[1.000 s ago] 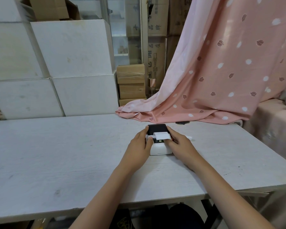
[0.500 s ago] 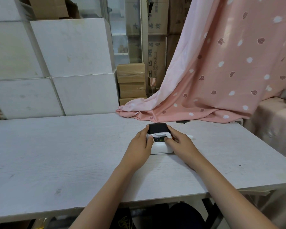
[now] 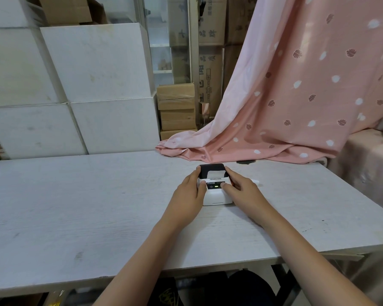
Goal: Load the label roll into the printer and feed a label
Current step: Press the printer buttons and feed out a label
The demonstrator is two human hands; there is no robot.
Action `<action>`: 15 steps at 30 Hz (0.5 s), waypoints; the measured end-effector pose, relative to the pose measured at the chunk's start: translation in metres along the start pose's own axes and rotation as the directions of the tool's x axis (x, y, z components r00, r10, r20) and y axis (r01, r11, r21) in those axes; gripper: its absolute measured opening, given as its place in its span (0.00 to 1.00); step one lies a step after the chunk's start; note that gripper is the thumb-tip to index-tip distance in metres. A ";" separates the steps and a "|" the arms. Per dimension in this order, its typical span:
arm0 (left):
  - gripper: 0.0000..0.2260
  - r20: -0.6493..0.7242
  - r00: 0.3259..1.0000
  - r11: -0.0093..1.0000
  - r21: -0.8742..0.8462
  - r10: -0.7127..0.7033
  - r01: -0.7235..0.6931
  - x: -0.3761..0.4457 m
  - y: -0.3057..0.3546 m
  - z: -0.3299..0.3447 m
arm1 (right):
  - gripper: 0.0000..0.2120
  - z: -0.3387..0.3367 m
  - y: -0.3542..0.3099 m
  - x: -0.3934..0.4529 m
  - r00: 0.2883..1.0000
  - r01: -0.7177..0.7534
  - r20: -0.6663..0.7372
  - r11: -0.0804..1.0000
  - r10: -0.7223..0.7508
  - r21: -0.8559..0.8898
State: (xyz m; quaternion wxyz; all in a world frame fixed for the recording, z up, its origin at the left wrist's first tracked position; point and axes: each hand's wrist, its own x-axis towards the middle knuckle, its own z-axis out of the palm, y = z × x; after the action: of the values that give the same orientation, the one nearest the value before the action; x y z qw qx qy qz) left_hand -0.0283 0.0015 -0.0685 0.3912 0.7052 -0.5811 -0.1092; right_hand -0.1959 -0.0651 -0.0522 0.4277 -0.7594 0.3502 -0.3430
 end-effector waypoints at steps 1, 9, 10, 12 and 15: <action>0.25 0.000 1.000 1.000 0.001 0.000 0.000 0.000 0.000 0.000 | 0.24 0.000 -0.001 0.000 1.000 0.003 0.002 1.000 -0.003 -0.001; 0.25 -0.001 1.000 1.000 -0.005 -0.004 0.003 0.000 -0.002 0.001 | 0.26 -0.001 0.004 0.001 1.000 -0.015 0.013 1.000 0.015 -0.002; 0.25 -0.001 1.000 1.000 -0.004 -0.004 0.004 0.000 -0.002 0.001 | 0.26 -0.001 0.006 0.001 1.000 -0.022 0.011 1.000 0.022 -0.003; 0.25 -0.002 1.000 1.000 0.001 -0.006 0.006 0.000 -0.001 0.000 | 0.27 -0.001 0.005 0.001 0.999 -0.036 0.003 0.999 0.036 0.001; 0.24 -0.005 1.000 1.000 0.013 0.003 -0.003 -0.001 0.001 -0.001 | 0.27 -0.001 0.006 0.001 0.999 -0.040 -0.014 0.999 0.040 -0.015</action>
State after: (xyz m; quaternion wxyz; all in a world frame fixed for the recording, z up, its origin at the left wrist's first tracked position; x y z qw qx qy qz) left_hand -0.0285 0.0028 -0.0670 0.3881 0.7073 -0.5818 -0.1031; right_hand -0.1977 -0.0690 -0.0568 0.4264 -0.7532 0.3708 -0.3367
